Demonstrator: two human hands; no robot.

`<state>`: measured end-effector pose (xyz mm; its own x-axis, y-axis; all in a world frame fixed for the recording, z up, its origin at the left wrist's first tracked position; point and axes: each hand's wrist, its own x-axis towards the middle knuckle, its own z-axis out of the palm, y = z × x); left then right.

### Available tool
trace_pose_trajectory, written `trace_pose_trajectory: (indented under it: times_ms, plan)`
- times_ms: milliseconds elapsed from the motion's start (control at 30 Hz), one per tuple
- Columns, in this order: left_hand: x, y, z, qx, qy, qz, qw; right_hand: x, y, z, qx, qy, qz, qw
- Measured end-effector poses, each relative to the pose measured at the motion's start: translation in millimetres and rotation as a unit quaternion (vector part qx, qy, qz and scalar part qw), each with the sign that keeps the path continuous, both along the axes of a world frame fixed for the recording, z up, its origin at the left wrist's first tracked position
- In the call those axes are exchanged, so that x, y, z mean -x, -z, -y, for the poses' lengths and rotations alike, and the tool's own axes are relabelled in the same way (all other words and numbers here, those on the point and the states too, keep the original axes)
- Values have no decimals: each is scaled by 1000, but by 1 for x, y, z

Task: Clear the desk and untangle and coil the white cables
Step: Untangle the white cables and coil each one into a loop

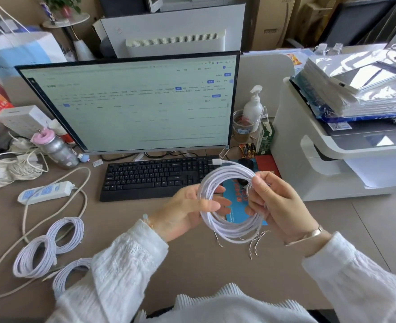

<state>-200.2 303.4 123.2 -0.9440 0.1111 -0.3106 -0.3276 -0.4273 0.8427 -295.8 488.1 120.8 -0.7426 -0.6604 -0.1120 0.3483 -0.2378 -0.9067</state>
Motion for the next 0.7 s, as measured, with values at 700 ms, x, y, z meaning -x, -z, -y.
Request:
trace_pose_trajectory:
  times_ms: [700]
  plan:
    - [20, 31, -10, 190, 11, 150, 970, 4, 57, 4, -143, -107, -47, 983]
